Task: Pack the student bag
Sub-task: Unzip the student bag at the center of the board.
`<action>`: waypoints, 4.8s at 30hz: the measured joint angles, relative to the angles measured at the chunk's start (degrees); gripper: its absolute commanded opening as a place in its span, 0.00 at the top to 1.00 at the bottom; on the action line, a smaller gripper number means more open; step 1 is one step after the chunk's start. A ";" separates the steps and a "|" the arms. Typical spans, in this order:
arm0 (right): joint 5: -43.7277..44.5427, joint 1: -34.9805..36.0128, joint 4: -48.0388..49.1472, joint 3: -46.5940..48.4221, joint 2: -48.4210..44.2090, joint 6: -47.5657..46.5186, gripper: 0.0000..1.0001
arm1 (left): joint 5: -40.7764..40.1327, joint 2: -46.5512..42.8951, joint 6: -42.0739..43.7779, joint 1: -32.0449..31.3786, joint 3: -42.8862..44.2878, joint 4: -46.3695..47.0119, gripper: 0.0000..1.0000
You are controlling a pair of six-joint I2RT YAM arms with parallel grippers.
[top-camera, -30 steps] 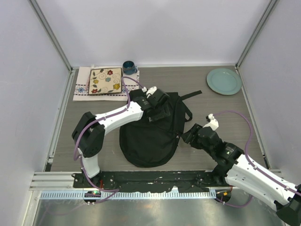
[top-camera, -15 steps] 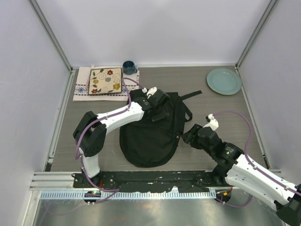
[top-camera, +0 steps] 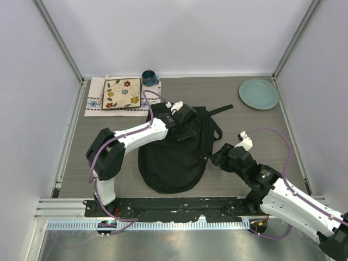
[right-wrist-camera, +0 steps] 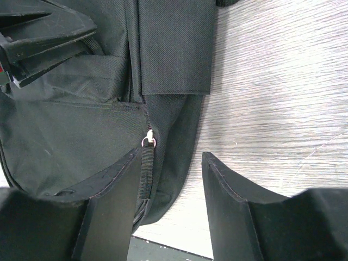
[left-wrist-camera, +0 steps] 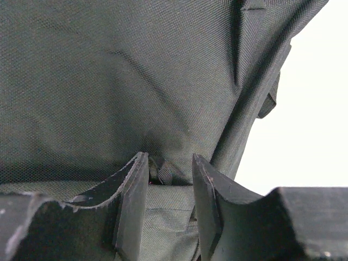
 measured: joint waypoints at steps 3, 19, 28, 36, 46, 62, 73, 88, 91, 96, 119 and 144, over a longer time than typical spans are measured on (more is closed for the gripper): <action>0.00 0.00 0.00 0.00 0.00 -0.13 0.46 | -1.20 1.25 0.83 -0.59 1.81 -1.79 0.60; 0.02 0.00 -0.13 0.00 0.61 -0.20 0.47 | -10.21 8.57 4.61 -4.15 12.13 -12.55 0.78; 0.22 0.00 -0.22 0.00 0.61 -0.20 0.47 | -10.95 10.38 6.12 -4.33 13.99 -14.51 0.92; 0.37 0.00 -0.22 0.02 0.63 -0.22 0.46 | -11.45 10.84 7.30 -4.52 14.38 -14.91 1.00; -4.85 -0.13 5.95 1.77 5.66 -1.53 0.53 | -11.56 6.91 7.32 -4.55 9.75 -11.69 1.00; -15.65 -5.11 20.98 4.83 20.68 -3.39 0.50 | -11.80 -0.46 8.63 -4.20 5.29 -11.34 1.00; -22.99 -10.64 29.55 4.83 28.65 -3.67 0.48 | -11.78 -1.31 8.85 -4.20 4.76 -10.99 1.00; -26.34 -11.39 37.73 2.36 35.78 -3.13 0.76 | -11.74 -1.42 9.07 -4.09 4.76 -10.93 1.00; -26.62 -11.65 38.45 2.25 36.02 -3.26 0.94 | -11.76 -1.42 9.25 -4.09 4.63 -10.91 1.00; -27.28 -12.33 38.71 2.25 36.00 -3.61 1.00 | -11.76 -1.73 9.49 -3.89 3.56 -10.64 1.00; -23.63 -13.22 34.34 0.76 28.92 -6.19 1.00 | -17.73 -15.67 12.24 2.54 -7.82 -13.66 1.00; -20.48 -14.08 23.69 1.66 20.48 -8.04 0.25 | -20.15 -32.81 17.68 12.04 -19.34 -16.46 0.09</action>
